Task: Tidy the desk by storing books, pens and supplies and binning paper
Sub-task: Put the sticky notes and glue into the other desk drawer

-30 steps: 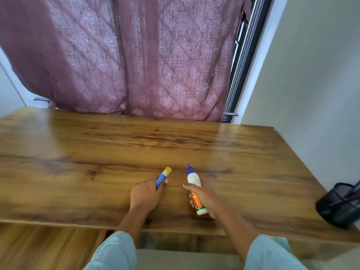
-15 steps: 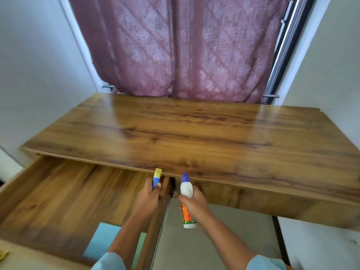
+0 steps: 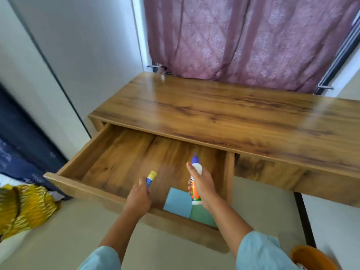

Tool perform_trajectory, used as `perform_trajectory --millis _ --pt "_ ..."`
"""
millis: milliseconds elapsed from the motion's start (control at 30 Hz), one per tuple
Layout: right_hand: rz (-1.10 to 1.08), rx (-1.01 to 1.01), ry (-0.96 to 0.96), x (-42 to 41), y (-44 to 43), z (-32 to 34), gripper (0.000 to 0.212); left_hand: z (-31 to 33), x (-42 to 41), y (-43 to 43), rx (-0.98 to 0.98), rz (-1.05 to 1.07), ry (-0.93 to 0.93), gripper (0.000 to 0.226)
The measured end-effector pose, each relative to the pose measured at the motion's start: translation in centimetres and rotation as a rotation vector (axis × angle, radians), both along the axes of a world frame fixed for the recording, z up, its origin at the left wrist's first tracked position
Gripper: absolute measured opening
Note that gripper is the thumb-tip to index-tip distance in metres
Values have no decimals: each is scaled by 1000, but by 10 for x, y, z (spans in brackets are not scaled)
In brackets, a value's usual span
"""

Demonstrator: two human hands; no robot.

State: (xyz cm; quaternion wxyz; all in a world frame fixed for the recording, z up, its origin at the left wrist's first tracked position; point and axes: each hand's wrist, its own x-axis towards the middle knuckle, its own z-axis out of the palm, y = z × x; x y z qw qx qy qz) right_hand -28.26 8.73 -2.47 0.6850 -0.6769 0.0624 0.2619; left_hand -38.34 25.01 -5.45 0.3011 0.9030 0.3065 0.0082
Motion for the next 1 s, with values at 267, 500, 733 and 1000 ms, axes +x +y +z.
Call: perform_trajectory --millis 267,500,733,1000 --pt "-322 -165 -64 -43 49 -36 25 -5 -25 44 212 -212 100 31" --pt "-188 -220 -3 -49 54 -41 26 -10 -15 60 318 -193 287 30" --pt "29 -291 -30 -50 101 -47 31 -8 -4 64 272 -171 394 36" --pt "138 -417 -37 -30 128 -72 35 -18 13 85 145 -132 410 39"
